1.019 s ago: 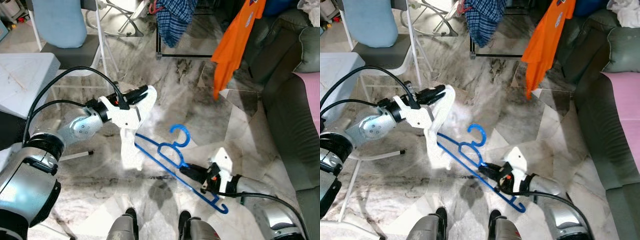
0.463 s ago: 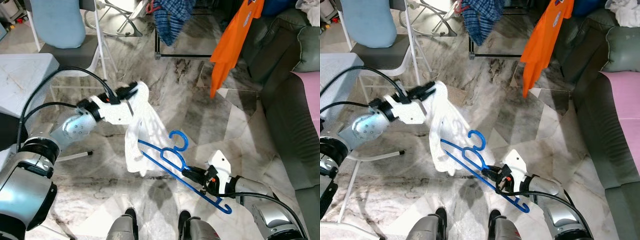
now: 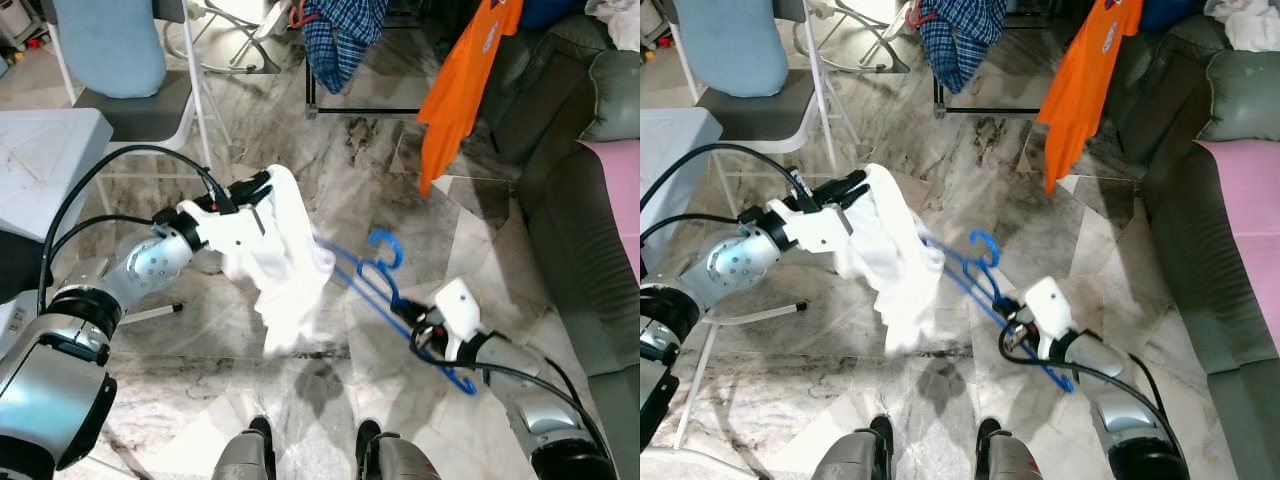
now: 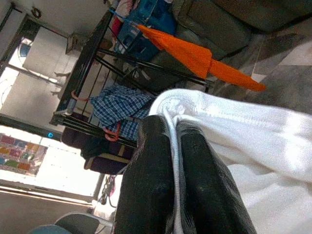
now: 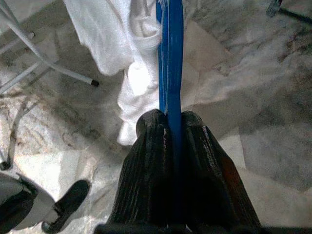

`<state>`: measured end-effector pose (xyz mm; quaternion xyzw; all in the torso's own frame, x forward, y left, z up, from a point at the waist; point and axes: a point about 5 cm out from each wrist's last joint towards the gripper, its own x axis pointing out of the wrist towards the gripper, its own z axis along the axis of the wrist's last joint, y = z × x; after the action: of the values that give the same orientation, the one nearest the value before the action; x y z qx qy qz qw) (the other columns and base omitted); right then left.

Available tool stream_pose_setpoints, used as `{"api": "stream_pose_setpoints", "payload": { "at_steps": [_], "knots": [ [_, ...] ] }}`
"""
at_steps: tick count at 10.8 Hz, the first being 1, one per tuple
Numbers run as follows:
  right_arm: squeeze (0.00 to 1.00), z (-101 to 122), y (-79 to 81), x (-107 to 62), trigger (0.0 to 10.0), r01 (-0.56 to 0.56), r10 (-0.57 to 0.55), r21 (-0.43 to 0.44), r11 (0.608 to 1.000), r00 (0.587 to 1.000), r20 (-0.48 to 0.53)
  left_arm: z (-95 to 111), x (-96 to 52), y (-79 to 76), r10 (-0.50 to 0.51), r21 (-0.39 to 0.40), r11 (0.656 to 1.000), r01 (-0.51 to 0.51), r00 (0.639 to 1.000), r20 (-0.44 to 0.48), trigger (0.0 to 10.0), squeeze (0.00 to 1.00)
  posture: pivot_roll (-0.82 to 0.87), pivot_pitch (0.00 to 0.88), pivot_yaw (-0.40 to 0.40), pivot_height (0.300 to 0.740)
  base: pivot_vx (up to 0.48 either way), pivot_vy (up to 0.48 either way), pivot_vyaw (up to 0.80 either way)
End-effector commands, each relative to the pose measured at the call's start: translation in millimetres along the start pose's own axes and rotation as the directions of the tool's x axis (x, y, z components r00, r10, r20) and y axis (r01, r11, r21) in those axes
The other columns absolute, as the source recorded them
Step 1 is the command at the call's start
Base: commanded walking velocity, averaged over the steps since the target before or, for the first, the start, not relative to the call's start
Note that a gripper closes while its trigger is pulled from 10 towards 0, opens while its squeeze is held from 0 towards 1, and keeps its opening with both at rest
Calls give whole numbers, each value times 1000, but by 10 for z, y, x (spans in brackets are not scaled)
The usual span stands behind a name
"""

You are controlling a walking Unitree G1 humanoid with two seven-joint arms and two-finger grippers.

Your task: Hang hanger

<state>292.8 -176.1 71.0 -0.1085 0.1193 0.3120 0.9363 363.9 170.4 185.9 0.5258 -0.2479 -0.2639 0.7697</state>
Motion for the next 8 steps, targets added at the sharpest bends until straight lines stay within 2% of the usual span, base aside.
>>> {"api": "stream_pose_setpoints", "payload": {
  "at_steps": [1, 4, 5, 8],
  "knots": [
    [0, 12, 24, 12, 10000, -1, 1, 5, 1000, 1000, 26, 0, -19, -13, 11, -15, 1000, -11, 1000, 0, 10000, 0, 4, 250, 34, 740, 0, 0, 0],
    [0, -64, 219, 73, 10000, -107, 106, 64, 992, 994, 16, 75, 30, -29, 48, -32, 998, -47, 998, 36, 10000, 0, 11, 250, 29, 740, 0, 0, 0],
    [0, -71, 243, 72, 10000, -123, 122, 57, 991, 992, 18, 81, 28, -42, 41, -34, 999, -40, 998, 42, 10000, 0, 17, 254, 32, 740, 0, 0, 0],
    [0, 72, 92, -42, 10000, -92, 86, 73, 993, 993, 82, 27, -33, -109, 2, -31, 1000, -2, 1000, 10, 10000, 0, 13, 265, 44, 740, 0, 0, 0]
  ]
}}
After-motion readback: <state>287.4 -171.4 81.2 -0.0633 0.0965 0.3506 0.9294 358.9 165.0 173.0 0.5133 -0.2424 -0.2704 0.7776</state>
